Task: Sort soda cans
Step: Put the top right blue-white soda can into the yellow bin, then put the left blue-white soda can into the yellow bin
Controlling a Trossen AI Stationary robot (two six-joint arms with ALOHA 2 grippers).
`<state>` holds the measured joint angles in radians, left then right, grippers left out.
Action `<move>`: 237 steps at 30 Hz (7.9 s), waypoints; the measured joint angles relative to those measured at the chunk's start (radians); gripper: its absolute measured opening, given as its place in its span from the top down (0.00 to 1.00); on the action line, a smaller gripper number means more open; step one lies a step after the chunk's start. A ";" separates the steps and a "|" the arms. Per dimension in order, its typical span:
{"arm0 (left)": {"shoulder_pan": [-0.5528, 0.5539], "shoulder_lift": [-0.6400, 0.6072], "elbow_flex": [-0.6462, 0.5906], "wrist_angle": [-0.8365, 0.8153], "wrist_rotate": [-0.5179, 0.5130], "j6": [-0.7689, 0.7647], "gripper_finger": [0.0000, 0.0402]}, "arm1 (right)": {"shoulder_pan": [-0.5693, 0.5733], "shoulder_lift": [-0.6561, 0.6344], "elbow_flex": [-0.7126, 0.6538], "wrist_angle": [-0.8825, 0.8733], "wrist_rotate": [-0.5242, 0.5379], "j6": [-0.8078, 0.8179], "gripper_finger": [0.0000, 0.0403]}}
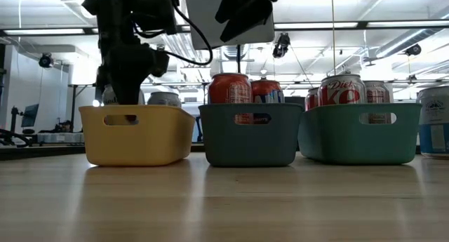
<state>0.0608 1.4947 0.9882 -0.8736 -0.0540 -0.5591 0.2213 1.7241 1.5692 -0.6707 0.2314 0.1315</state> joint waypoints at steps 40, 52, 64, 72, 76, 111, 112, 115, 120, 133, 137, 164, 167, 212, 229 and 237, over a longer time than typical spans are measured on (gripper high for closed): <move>-0.001 0.012 0.000 0.009 0.017 0.017 0.09 | 0.032 0.000 -0.002 -0.001 -0.004 -0.028 0.10; 0.002 0.012 0.259 -0.255 -0.001 0.018 0.07 | 0.032 0.000 -0.002 -0.003 -0.004 -0.081 0.10; 0.048 0.013 0.603 -0.694 -0.598 0.058 0.07 | 0.034 0.000 -0.002 -0.012 -0.004 -0.082 0.10; 0.075 0.015 0.744 -0.698 -0.804 0.120 0.07 | 0.034 0.000 -0.005 -0.068 -0.003 -0.080 0.10; 0.233 0.012 0.796 -0.697 -0.664 0.133 0.07 | 0.034 0.000 -0.016 -0.067 -0.003 -0.080 0.10; 1.006 0.412 0.736 -0.504 -0.145 0.343 0.07 | 0.025 0.000 -0.124 -0.092 -0.003 -0.016 0.10; 1.006 0.420 0.737 -0.498 -0.134 0.353 0.07 | 0.025 0.000 -0.124 -0.091 -0.003 -0.015 0.10; 1.006 0.451 0.735 -0.480 -0.110 0.370 0.07 | 0.025 0.000 -0.124 -0.085 -0.003 -0.013 0.10; 1.008 0.494 0.735 -0.480 -0.111 0.384 0.07 | 0.025 0.000 -0.124 -0.078 -0.003 0.003 0.10; 1.008 0.474 0.644 -0.468 -0.068 0.390 0.08 | 0.025 0.000 -0.124 -0.079 -0.003 0.016 0.10; 1.008 0.457 0.590 -0.394 -0.068 0.395 0.11 | 0.025 0.000 -0.124 -0.079 -0.003 0.018 0.10; 1.022 0.455 0.556 -0.314 -0.066 0.500 0.15 | 0.025 0.000 -0.124 -0.079 -0.003 0.014 0.10; 1.022 0.455 0.556 -0.315 -0.063 0.516 0.19 | 0.025 0.000 -0.124 -0.079 -0.003 0.014 0.10; 0.233 -0.081 0.634 -0.586 -0.003 0.227 0.27 | 0.025 -0.005 -0.124 -0.140 -0.003 -0.008 0.10; -0.149 0.040 0.634 -0.504 -0.117 0.076 0.27 | 0.025 -0.069 -0.124 -0.147 0.002 -0.001 0.10; -0.153 0.156 0.635 -0.495 -0.146 0.155 0.26 | 0.079 -0.089 -0.120 -0.148 0.004 -0.002 0.10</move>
<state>-0.0923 1.6509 1.6227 -1.3691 -0.2003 -0.4040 0.2999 1.6353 1.4492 -0.8186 0.2352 0.1299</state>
